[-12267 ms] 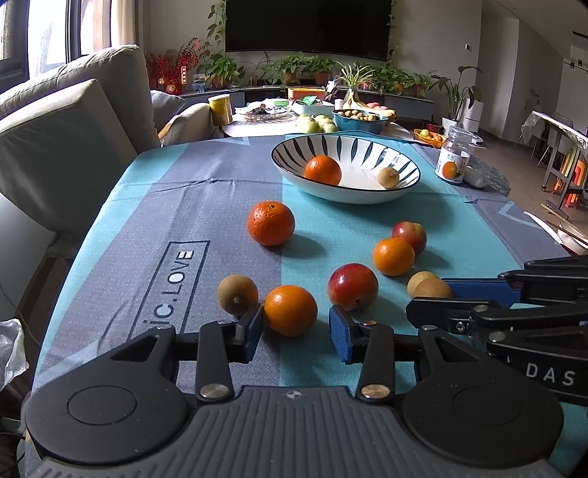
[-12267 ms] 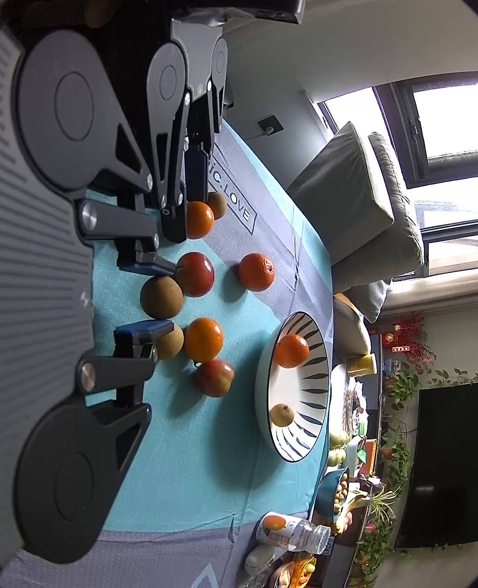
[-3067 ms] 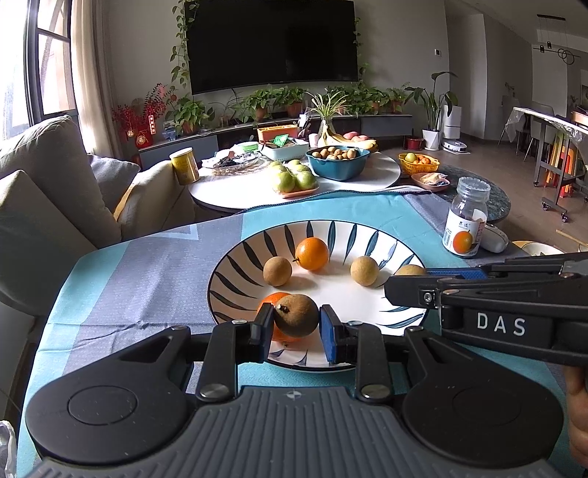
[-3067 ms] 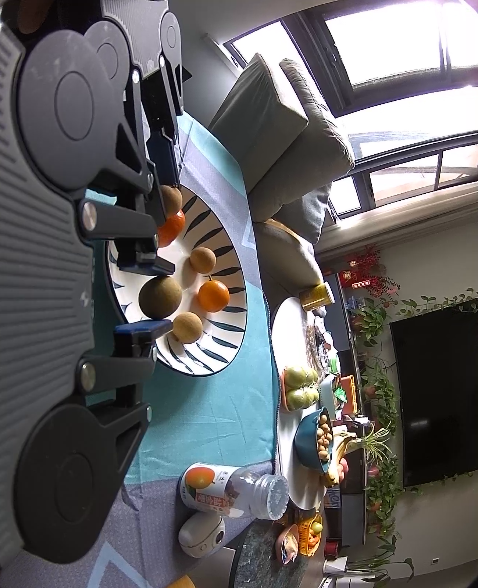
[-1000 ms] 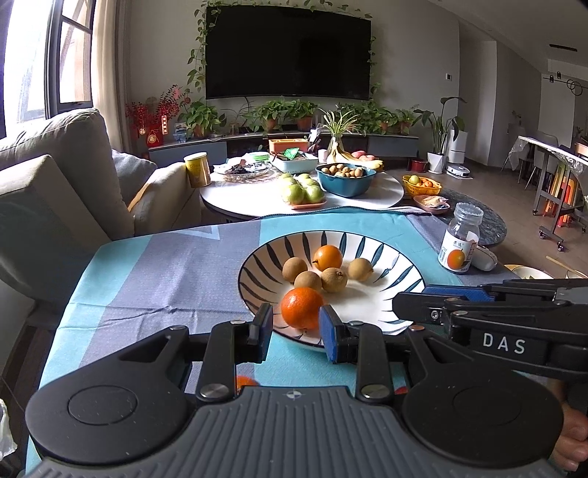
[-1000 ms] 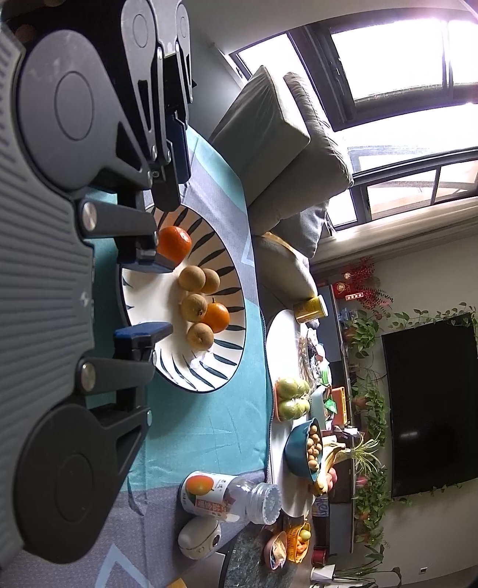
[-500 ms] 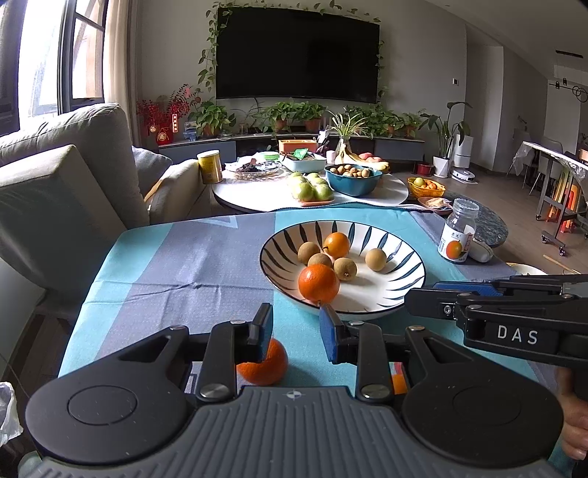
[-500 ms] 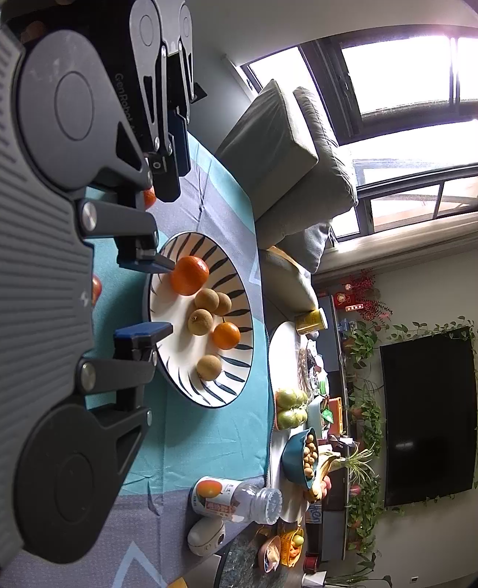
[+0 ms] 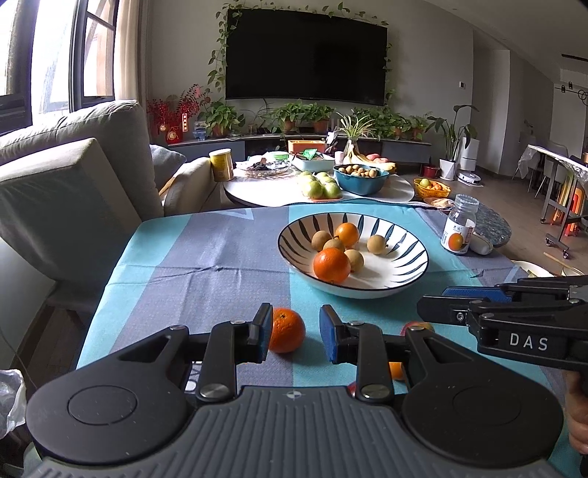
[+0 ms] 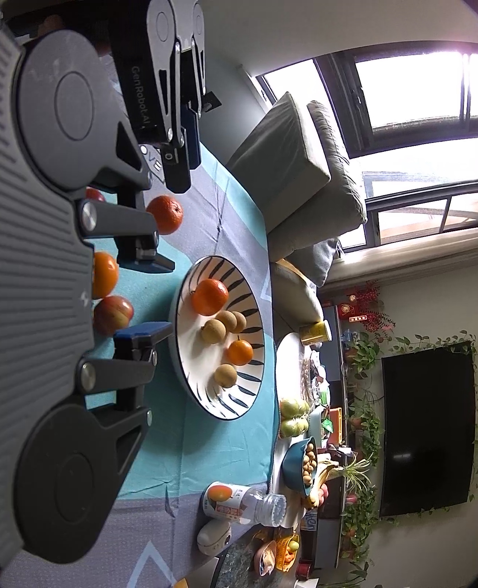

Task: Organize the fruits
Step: 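Move both open tools back toward the fruit on the cloth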

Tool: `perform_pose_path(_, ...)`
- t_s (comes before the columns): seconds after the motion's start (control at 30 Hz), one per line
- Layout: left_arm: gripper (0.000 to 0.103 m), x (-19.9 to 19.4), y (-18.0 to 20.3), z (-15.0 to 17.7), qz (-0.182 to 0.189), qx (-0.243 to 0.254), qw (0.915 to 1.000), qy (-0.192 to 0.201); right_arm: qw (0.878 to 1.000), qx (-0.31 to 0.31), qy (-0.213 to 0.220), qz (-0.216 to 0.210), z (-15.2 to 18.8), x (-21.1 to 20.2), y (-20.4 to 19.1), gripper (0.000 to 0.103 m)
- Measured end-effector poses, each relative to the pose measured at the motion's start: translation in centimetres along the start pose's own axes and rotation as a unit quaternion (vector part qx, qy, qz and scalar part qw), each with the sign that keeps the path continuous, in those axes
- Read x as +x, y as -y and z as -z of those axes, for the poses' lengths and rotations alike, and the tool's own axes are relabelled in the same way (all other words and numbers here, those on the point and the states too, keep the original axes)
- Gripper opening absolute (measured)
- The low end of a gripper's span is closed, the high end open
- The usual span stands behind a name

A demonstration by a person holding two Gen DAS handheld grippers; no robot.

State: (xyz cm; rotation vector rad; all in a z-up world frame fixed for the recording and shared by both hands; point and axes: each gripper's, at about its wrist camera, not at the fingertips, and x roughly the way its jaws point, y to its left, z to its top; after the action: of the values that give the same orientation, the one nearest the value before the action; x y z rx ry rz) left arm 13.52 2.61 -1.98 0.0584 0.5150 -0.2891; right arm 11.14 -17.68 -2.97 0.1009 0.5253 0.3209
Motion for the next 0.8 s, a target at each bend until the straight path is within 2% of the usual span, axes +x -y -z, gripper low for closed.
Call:
perform_pose_path(0.47, 0.026, -1.4, -0.8, 1.5, -0.009, -0.010, 0.9999, -0.008, 1.000, -0.003, -0.012, -0.008, 1.2, -0.6, -0.5, 0.078)
perform_pose_path(0.8, 0.026, -2.3, -0.4, 2.6, -0.002, -0.005, 0.9999, -0.014, 0.999, -0.012, -0.031, -0.019, 2.4, -0.7, -1.1, 0.078)
